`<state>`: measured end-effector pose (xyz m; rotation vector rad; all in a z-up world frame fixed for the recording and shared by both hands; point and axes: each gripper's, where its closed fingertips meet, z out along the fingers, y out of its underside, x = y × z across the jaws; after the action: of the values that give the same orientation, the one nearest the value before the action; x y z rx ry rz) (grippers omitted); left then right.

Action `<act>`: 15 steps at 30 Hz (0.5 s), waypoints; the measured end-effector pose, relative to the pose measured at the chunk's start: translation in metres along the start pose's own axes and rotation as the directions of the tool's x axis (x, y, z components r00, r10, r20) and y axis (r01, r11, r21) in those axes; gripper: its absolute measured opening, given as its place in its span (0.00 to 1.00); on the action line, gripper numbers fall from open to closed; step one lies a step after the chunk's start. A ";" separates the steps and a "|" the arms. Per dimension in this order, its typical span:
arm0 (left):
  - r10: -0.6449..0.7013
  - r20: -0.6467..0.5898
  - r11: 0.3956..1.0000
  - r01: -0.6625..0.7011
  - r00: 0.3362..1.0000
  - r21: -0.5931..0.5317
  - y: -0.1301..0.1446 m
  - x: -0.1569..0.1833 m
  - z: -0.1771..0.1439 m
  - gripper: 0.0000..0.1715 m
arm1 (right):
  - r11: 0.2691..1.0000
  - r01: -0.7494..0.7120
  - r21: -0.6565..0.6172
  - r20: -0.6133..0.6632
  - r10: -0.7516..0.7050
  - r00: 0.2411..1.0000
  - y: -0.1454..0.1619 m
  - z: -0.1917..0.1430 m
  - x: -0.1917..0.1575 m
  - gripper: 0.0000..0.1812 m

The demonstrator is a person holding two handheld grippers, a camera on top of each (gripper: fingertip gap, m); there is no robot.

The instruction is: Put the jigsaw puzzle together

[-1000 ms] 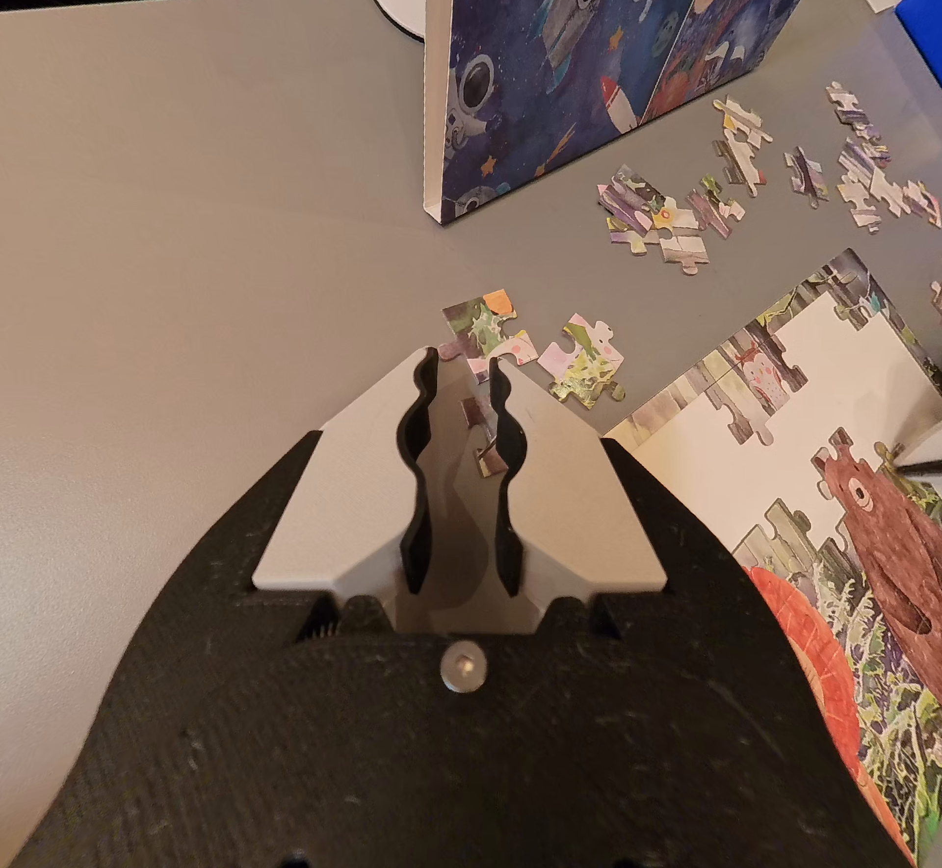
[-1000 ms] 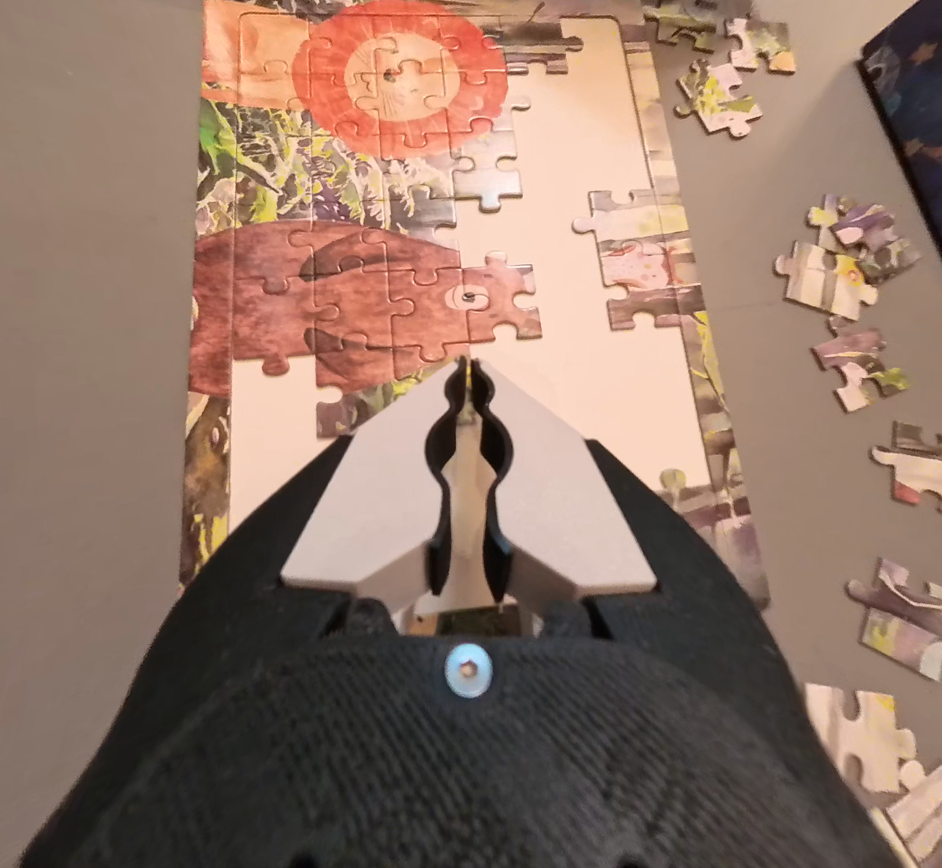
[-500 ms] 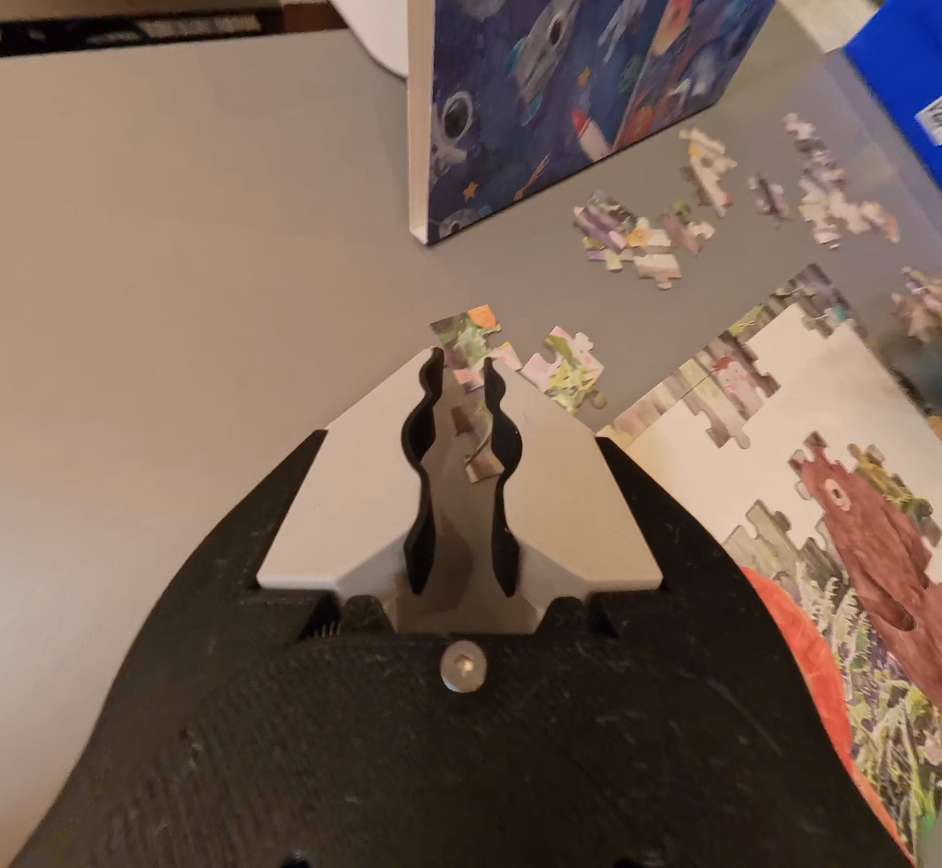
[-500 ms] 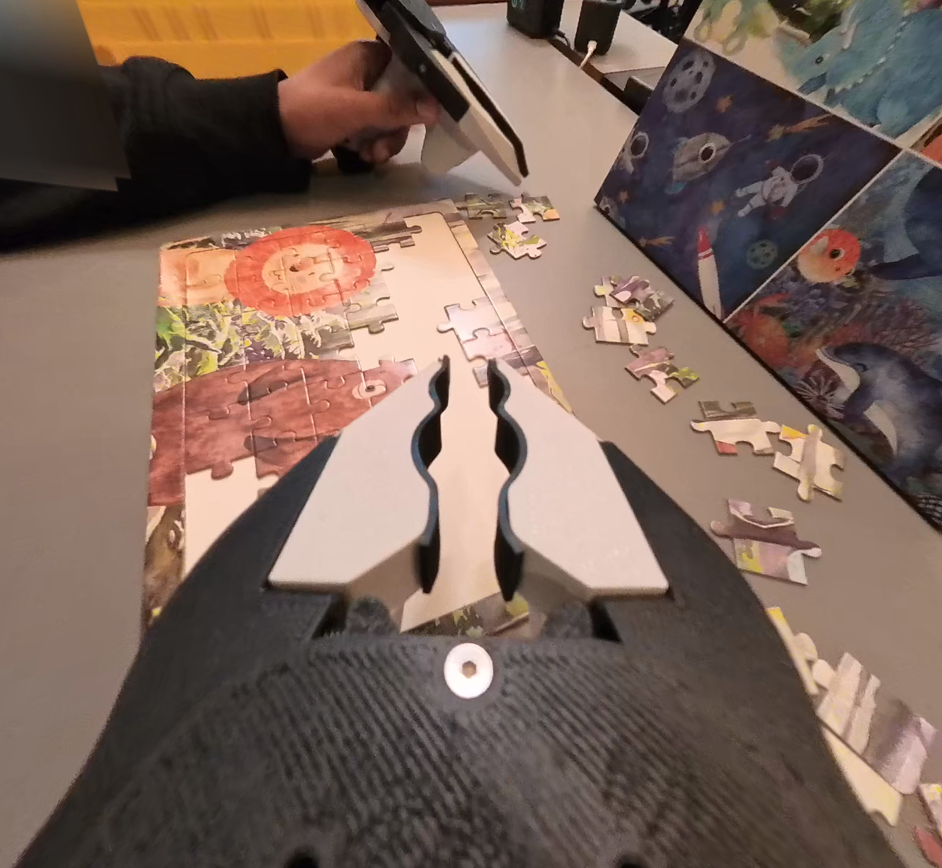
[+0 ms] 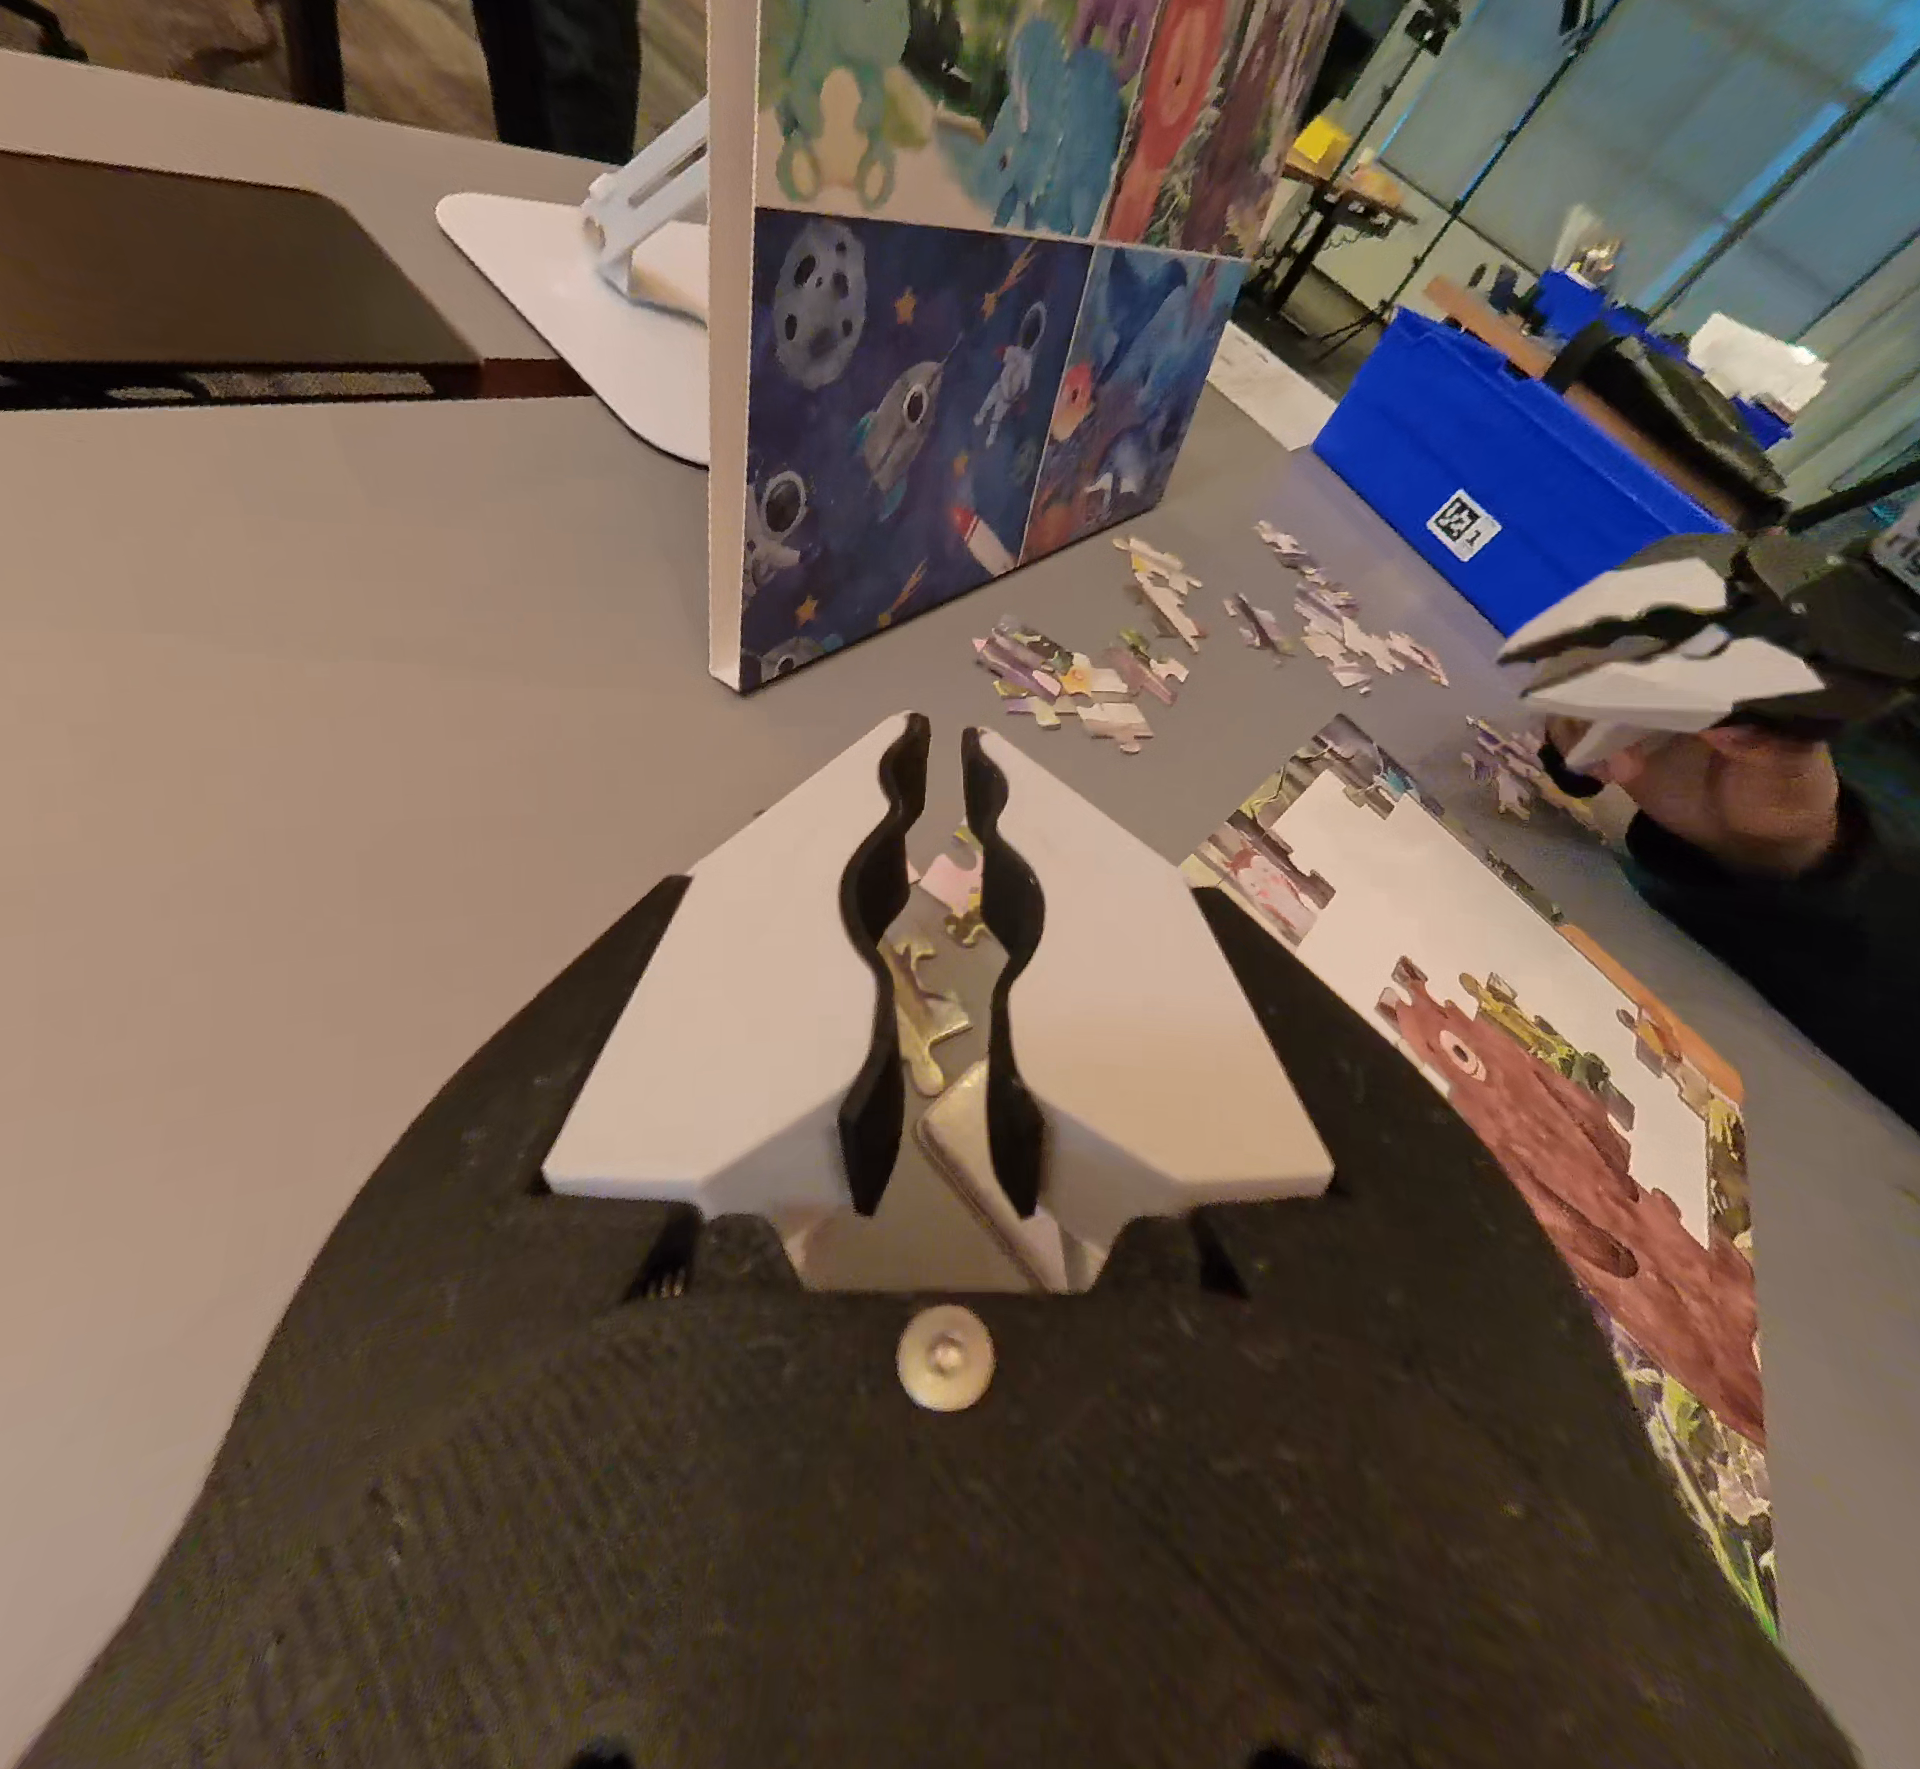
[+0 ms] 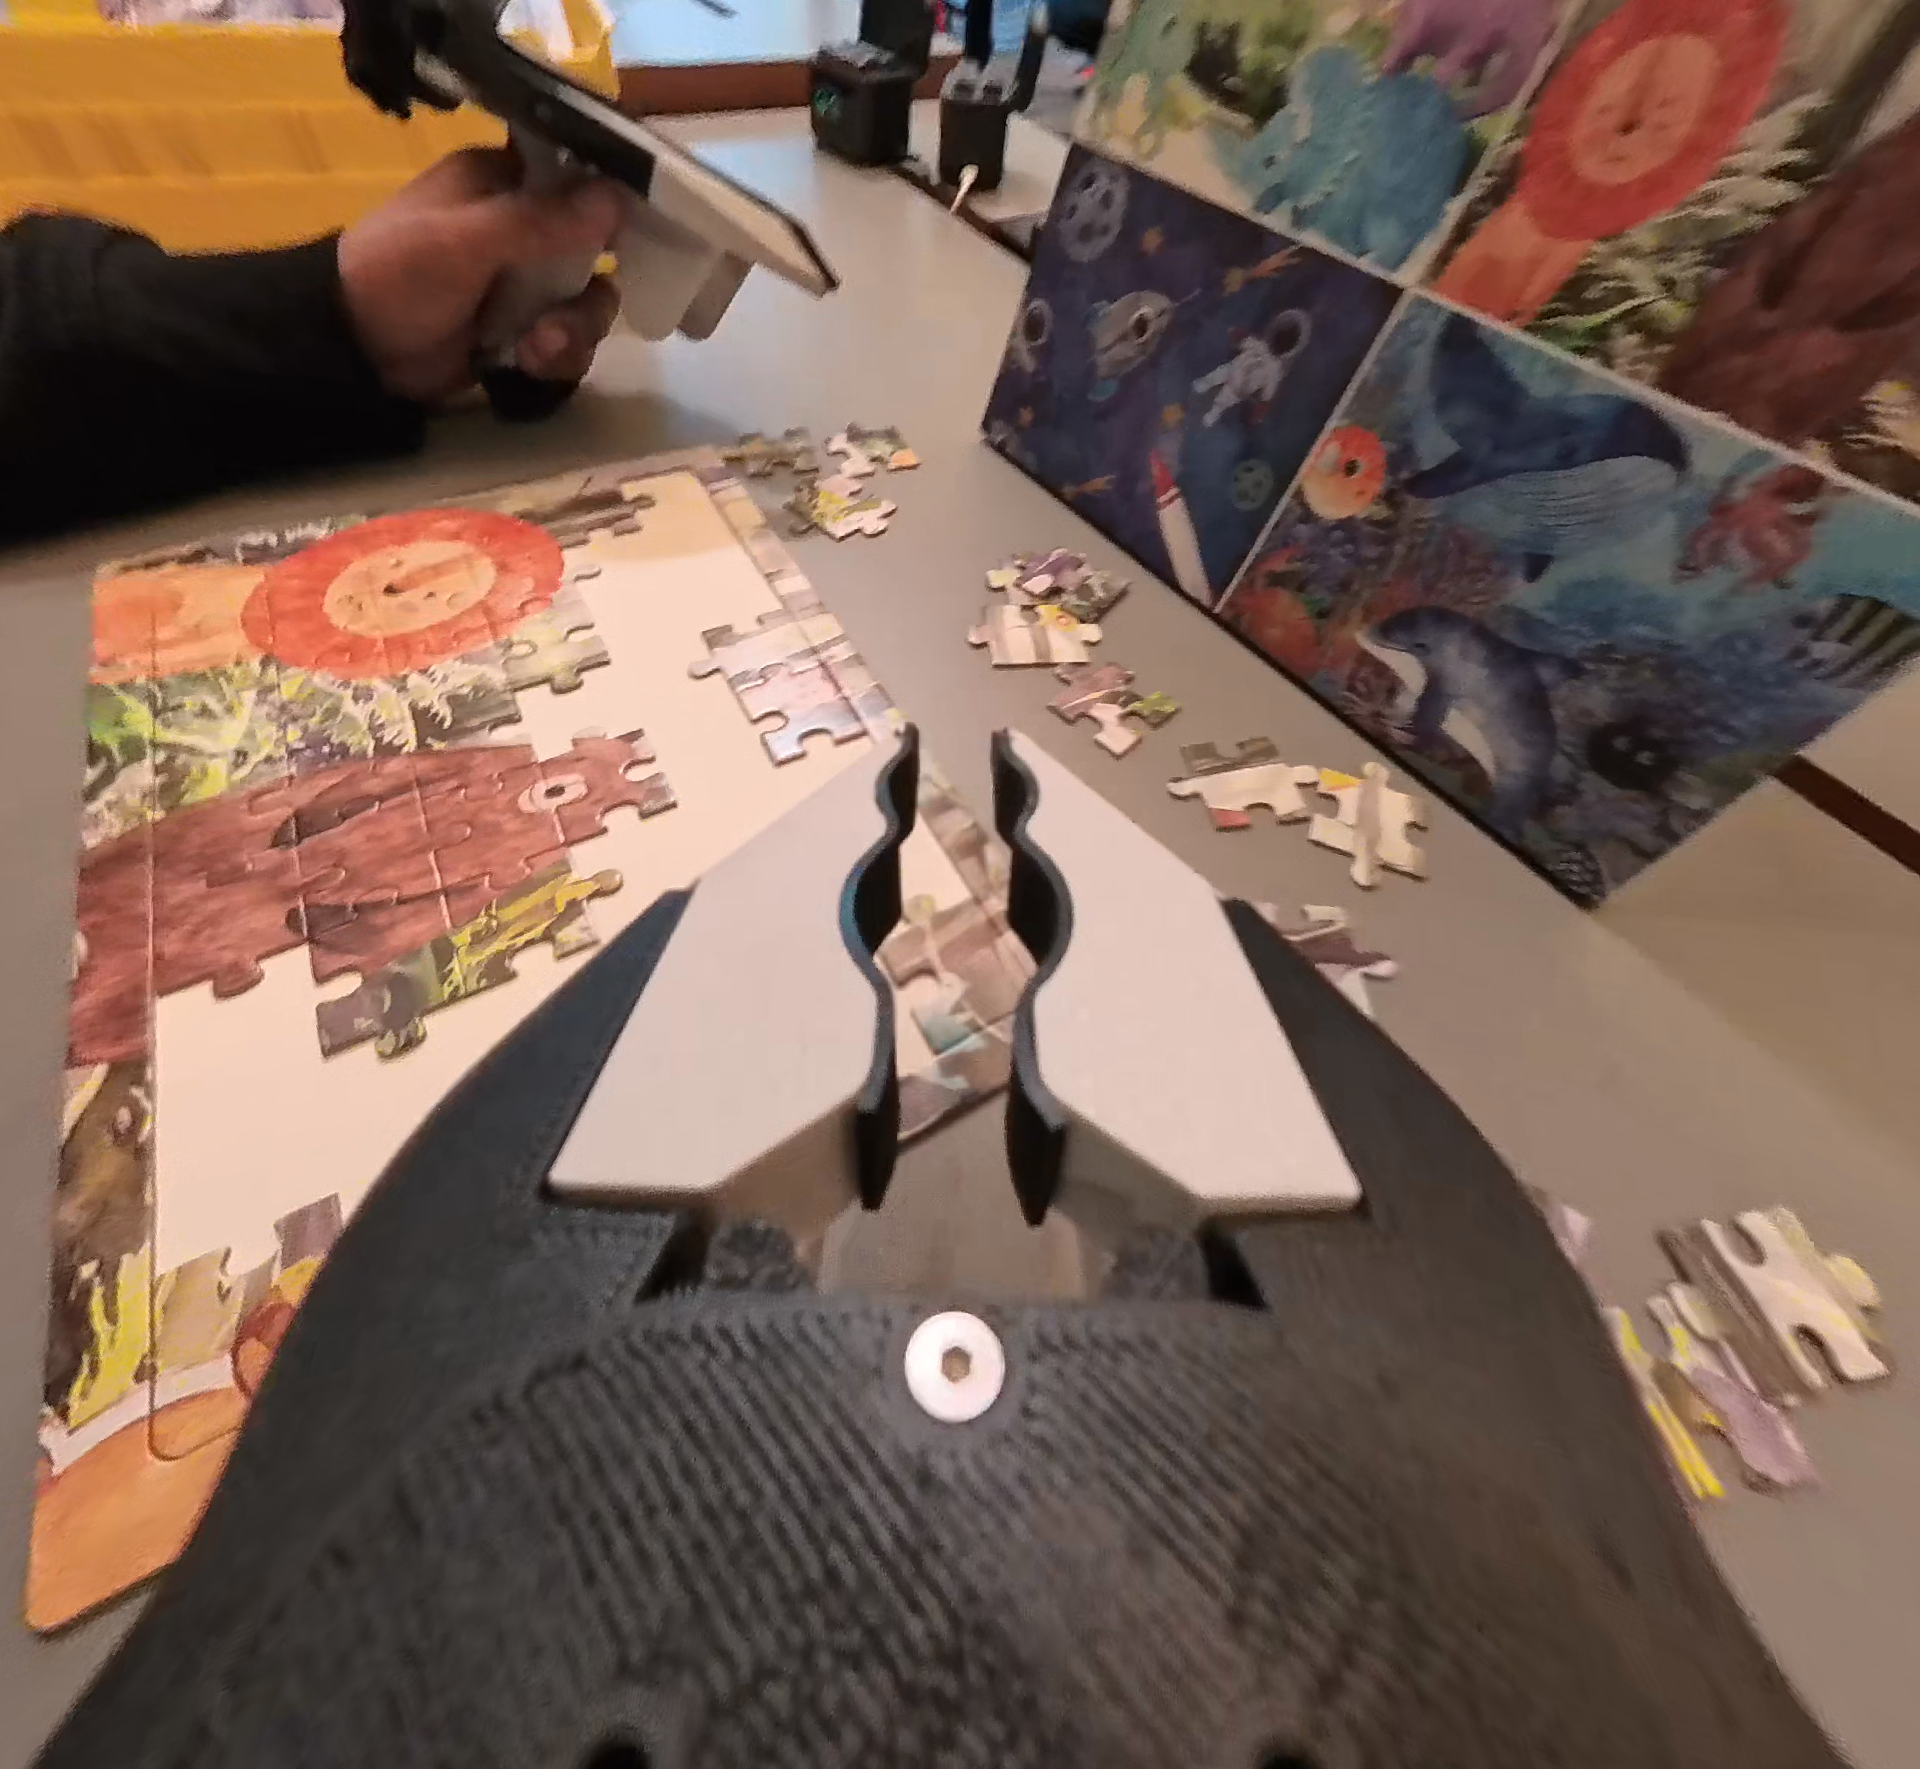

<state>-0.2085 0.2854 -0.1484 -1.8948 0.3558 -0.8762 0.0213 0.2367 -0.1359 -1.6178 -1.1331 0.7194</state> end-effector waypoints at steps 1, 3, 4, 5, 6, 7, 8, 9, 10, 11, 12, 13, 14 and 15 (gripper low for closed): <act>0.008 -0.005 1.000 -0.008 1.000 0.003 -0.001 0.002 0.000 0.02 | 1.000 -0.015 0.022 -0.014 0.016 1.000 -0.004 -0.005 0.006 0.07; 0.035 -0.008 0.999 -0.035 0.999 -0.005 0.001 0.005 0.001 0.03 | 0.997 -0.031 0.074 -0.061 0.036 0.998 -0.014 -0.018 0.019 0.07; 0.051 -0.008 0.999 -0.051 0.999 -0.012 0.002 0.006 0.002 0.03 | 0.995 -0.033 0.097 -0.094 0.042 0.995 -0.018 -0.026 0.028 0.07; 0.069 -0.009 0.997 -0.070 0.998 -0.017 0.002 0.008 0.003 0.03 | 0.993 -0.031 0.112 -0.133 0.046 0.990 -0.020 -0.035 0.037 0.07; 0.089 -0.008 0.996 -0.089 0.996 -0.022 0.003 0.010 0.004 0.03 | 0.992 -0.029 0.123 -0.169 0.050 0.984 -0.022 -0.044 0.047 0.08; 0.107 -0.006 0.994 -0.107 0.994 -0.027 0.003 0.012 0.005 0.03 | 0.991 -0.031 0.134 -0.179 0.055 0.982 -0.022 -0.053 0.053 0.12; 0.124 -0.005 0.992 -0.124 0.992 -0.034 0.004 0.013 0.005 0.03 | 0.989 -0.044 0.140 -0.165 0.067 0.984 -0.021 -0.061 0.057 0.19; 0.140 -0.005 0.989 -0.140 0.990 -0.042 0.006 0.015 0.006 0.03 | 0.989 -0.066 0.133 -0.153 0.087 0.984 -0.017 -0.068 0.061 0.22; 0.156 -0.005 0.986 -0.156 0.988 -0.052 0.007 0.016 0.007 0.03 | 0.988 -0.082 0.131 -0.155 0.102 0.983 -0.012 -0.076 0.067 0.23; 0.173 -0.005 0.983 -0.173 0.985 -0.060 0.008 0.018 0.008 0.03 | 0.986 -0.088 0.141 -0.171 0.112 0.979 -0.009 -0.085 0.075 0.22; 0.189 -0.005 0.980 -0.189 0.982 -0.065 0.009 0.019 0.009 0.03 | 0.984 -0.090 0.152 -0.197 0.119 0.973 -0.006 -0.094 0.083 0.20; 0.205 -0.004 0.976 -0.205 0.979 -0.071 0.010 0.020 0.010 0.03 | 0.983 -0.095 0.155 -0.223 0.128 0.966 -0.002 -0.102 0.092 0.17; 0.220 -0.002 0.972 -0.219 0.976 -0.080 0.011 0.022 0.011 0.03 | 0.983 -0.104 0.152 -0.239 0.139 0.961 0.002 -0.110 0.098 0.15; 0.233 0.000 0.969 -0.232 0.973 -0.090 0.013 0.022 0.012 0.03 | 0.982 -0.117 0.146 -0.242 0.150 0.959 0.007 -0.115 0.102 0.13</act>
<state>-0.1830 0.2742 -0.1531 -1.8922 0.6067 -0.7032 0.1622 0.2856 -0.0973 -1.6329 -0.7843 0.6388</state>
